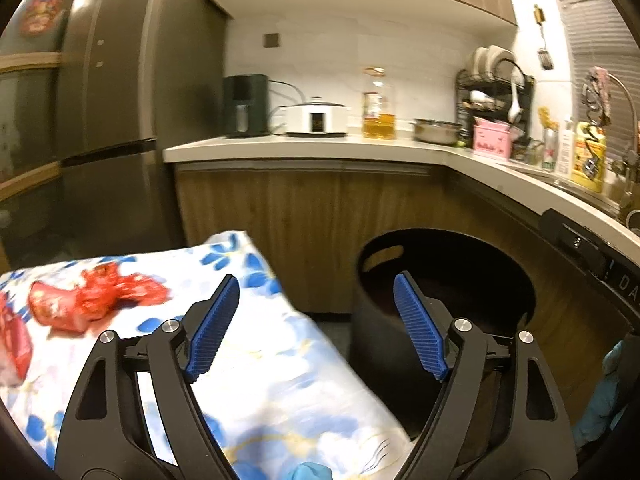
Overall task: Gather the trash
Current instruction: 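Move both open tools back over the remaining trash on the table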
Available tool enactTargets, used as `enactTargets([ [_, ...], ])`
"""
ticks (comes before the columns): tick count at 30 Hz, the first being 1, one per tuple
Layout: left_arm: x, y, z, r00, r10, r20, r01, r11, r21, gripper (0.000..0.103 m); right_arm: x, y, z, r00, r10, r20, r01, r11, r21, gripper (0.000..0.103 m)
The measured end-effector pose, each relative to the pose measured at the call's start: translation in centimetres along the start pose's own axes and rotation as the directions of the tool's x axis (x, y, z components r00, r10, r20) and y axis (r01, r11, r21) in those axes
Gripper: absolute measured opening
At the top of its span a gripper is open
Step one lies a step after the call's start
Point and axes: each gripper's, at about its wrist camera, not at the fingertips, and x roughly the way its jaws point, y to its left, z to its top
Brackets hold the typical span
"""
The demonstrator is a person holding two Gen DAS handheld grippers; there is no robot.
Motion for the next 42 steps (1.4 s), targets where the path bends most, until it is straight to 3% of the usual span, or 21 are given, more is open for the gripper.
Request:
enactTargets([
  [14, -6.3, 6.6, -1.5, 0.986, 0.164, 0.023, -0.160, 0.981, -0.112, 0.083, -2.8, 4.3, -1.3, 0.997, 0.073, 0.008, -0.072, 0.995, -0.070, 0.078],
  [23, -9.1, 11.6, -3.2, 0.957, 0.290, 0.005, -0.286, 0.946, -0.154, 0.083, -3.4, 7.7, -2.3, 0.987, 0.158, -0.013, -0.158, 0.985, -0.067, 0.078],
  [31, -11.2, 18.1, -4.9, 0.900, 0.436, -0.027, -0.432, 0.879, -0.200, 0.083, -3.4, 12.1, -3.5, 0.968, 0.245, -0.045, -0.248, 0.966, -0.071, 0.078],
  [38, -11.9, 23.3, -6.0, 0.832, 0.554, -0.040, -0.550, 0.811, -0.199, 0.083, -3.0, 16.3, -4.9, 0.947, 0.312, -0.080, -0.317, 0.946, -0.063, 0.078],
  [42, -10.6, 25.6, -6.1, 0.811, 0.582, -0.060, -0.582, 0.791, -0.190, 0.081, -2.6, 18.6, -5.3, 0.934, 0.343, -0.098, -0.350, 0.935, -0.065, 0.078],
])
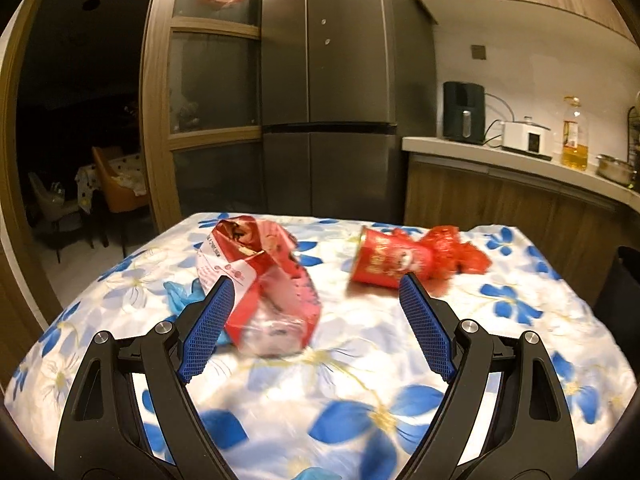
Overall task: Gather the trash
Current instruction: 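Move both open tools back over the remaining trash on the table, then grasp the red-and-white wrapper bag with the left tool while the right tool grasps the red cup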
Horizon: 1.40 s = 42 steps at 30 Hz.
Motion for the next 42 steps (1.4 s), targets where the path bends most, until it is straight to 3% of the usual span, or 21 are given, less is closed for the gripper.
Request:
enactTargets([
  [7, 4.2, 1.2, 0.0, 0.994, -0.009, -0.108, 0.007, 1.000, -0.019, 0.054, 2.4, 3.1, 0.0, 0.999, 0.046, -0.017, -0.046, 0.999, -0.015, 0.078],
  [14, 7.1, 2.6, -0.7, 0.974, -0.034, -0.223, 0.020, 0.998, -0.068, 0.018, 5.4, 6.0, -0.5, 0.993, 0.097, -0.070, -0.099, 0.995, -0.021, 0.078],
  [20, 7.4, 3.8, -1.3, 0.967, -0.100, -0.235, 0.070, 0.988, -0.135, 0.004, 7.5, 8.5, -1.2, 0.987, 0.127, -0.103, -0.133, 0.990, -0.052, 0.078],
  [27, 4.0, 5.4, -0.4, 0.986, -0.125, -0.108, 0.104, 0.979, -0.175, 0.000, 10.1, 11.2, -2.1, 0.979, 0.148, -0.143, -0.160, 0.985, -0.070, 0.078],
  [33, 2.3, 7.9, 0.2, 0.989, -0.134, -0.058, 0.118, 0.966, -0.229, 0.000, 12.2, 13.7, -2.6, 0.969, 0.177, -0.171, -0.192, 0.979, -0.075, 0.083],
  [42, 0.0, 10.6, 1.5, 0.991, -0.131, 0.026, 0.133, 0.955, -0.265, 0.000, 15.6, 17.1, -3.4, 0.969, 0.143, -0.202, -0.167, 0.980, -0.111, 0.086],
])
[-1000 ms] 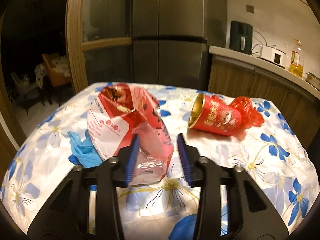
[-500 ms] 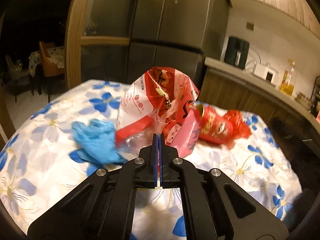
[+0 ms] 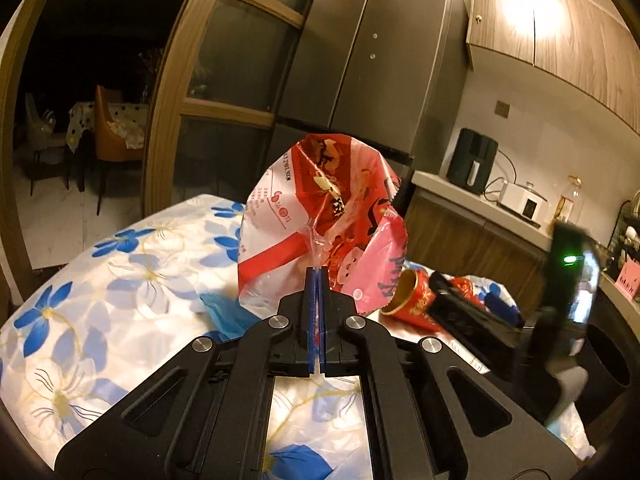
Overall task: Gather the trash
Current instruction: 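Grasp the red-and-white wrapper bag with the left tool while the right tool grasps the red cup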
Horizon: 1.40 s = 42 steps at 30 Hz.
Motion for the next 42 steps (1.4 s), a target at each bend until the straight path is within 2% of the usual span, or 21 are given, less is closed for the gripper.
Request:
enactTargets([
  [6, -0.1, 0.6, 0.3, 1.000, -0.008, 0.009, 0.008, 1.000, 0.002, 0.000, 2.4, 1.4, -0.2, 0.997, -0.057, -0.041, 0.057, 0.998, -0.022, 0.086],
  [17, -0.1, 1.4, 0.5, 1.000, -0.027, 0.008, 0.027, 1.000, -0.012, 0.000, 4.0, 0.6, -0.6, 0.989, -0.100, -0.108, 0.099, 0.995, -0.016, 0.063],
  [29, -0.3, 0.9, 0.4, 0.999, -0.044, -0.001, 0.044, 0.999, -0.006, 0.000, 2.1, -1.1, -1.6, 0.986, -0.103, -0.129, 0.105, 0.994, 0.011, 0.038],
  [34, -0.6, 0.6, 0.2, 0.999, -0.051, -0.008, 0.051, 0.999, 0.001, 0.000, 1.4, -1.9, -1.9, 0.986, -0.098, -0.134, 0.103, 0.994, 0.024, 0.019],
  [42, -1.5, -0.6, -0.1, 0.998, -0.057, -0.008, 0.057, 0.998, 0.021, 0.000, -1.6, -3.7, -2.0, 0.991, -0.075, -0.111, 0.081, 0.995, 0.056, 0.007],
])
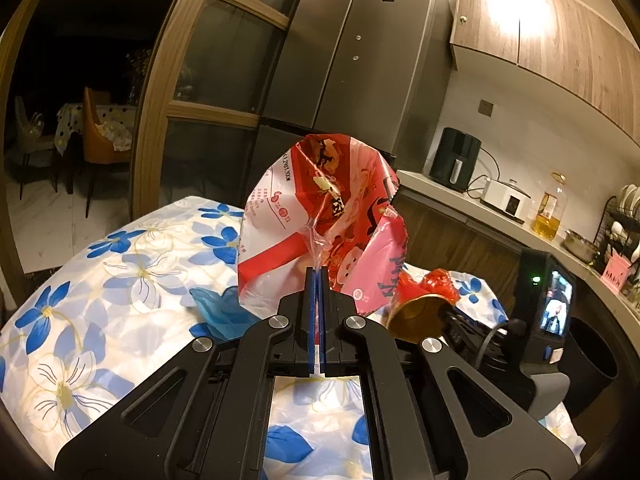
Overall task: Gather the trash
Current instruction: 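Grasp the red-and-white wrapper bag with the left tool while the right tool grasps the red cup, then carry the red-and-white bag and red cup over the black bin with both tools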
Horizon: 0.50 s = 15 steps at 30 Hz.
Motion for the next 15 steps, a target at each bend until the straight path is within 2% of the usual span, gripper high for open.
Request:
enactTargets([
  [7, -1.2, -2.2, -0.5, 1.000, -0.017, -0.002, 0.017, 0.999, 0.028, 0.000, -4.2, -2.8, -0.4, 0.999, 0.021, 0.043, -0.022, 0.999, 0.025, 0.004],
  [15, -2.4, -5.7, -1.2, 0.999, -0.040, -0.012, 0.041, 0.997, 0.067, 0.000, -9.0, -6.6, -0.7, 0.996, 0.009, 0.093, -0.014, 0.999, 0.046, 0.004],
])
